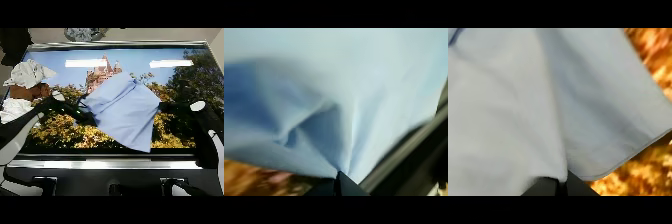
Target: Fold the shirts.
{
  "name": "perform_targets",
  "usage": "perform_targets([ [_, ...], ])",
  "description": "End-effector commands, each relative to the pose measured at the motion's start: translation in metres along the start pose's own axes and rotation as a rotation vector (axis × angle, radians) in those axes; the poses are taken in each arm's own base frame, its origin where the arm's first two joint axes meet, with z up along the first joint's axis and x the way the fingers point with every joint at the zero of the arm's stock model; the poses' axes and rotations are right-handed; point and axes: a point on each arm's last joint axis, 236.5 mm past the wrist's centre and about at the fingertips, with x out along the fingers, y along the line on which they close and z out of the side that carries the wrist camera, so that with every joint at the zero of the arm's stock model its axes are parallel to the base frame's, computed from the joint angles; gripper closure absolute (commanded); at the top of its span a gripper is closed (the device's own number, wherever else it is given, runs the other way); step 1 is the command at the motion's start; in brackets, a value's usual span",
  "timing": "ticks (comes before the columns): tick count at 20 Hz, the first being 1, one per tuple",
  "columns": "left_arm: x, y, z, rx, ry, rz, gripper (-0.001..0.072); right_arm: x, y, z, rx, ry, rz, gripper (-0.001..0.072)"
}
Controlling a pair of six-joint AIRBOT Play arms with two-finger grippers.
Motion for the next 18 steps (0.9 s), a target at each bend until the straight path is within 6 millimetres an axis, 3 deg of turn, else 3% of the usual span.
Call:
perform_targets([
  [1,0.062,-0.066,-0.032,0.131,0.109,-0.047,0.0676,-0.007,-0.022,0.022,0.02,-0.048,-0.043,0.0664],
  [3,0.083,-0.077,-0.026,0.16,0.063,-0.018,0.0668,0.0,-0.017,0.0,-0.025,0.038,-0.01,0.0664],
  [4,0.086,-0.079,-0.017,0.146,0.022,-0.009,0.0491,0.0,-0.014,-0.005,-0.04,0.06,0.002,0.066],
  [5,0.082,-0.081,-0.011,0.128,0.007,-0.012,0.0151,-0.001,-0.012,-0.007,-0.048,0.07,0.013,0.0523],
  [6,0.07,-0.081,-0.006,0.128,0.004,-0.02,0.0038,-0.007,-0.011,-0.007,-0.077,0.086,0.022,0.0295],
  [7,0.05,-0.078,0.0,0.134,0.003,-0.018,0.0039,-0.017,-0.008,-0.006,-0.125,0.102,0.038,0.0135],
  [10,-0.042,-0.032,0.026,0.117,-0.105,0.107,0.0046,-0.061,-0.024,-0.021,-0.195,0.229,0.073,0.0083],
  [11,-0.072,-0.007,0.03,0.08,-0.152,0.178,0.0052,-0.077,-0.039,-0.038,-0.16,0.296,0.075,0.0084],
  [13,-0.115,0.051,0.014,-0.027,-0.164,0.318,0.0164,-0.102,-0.06,-0.086,-0.085,0.467,0.09,0.0086],
  [15,-0.117,0.089,-0.005,-0.153,-0.137,0.331,0.0162,-0.113,-0.068,-0.134,-0.048,0.622,0.099,0.0085],
  [17,-0.092,0.106,-0.023,-0.219,-0.099,0.286,0.008,-0.106,-0.052,-0.159,0.007,0.656,0.171,0.0082],
  [18,-0.077,0.11,-0.031,-0.224,-0.079,0.27,0.0082,-0.101,-0.041,-0.164,0.024,0.647,0.224,0.0079],
])
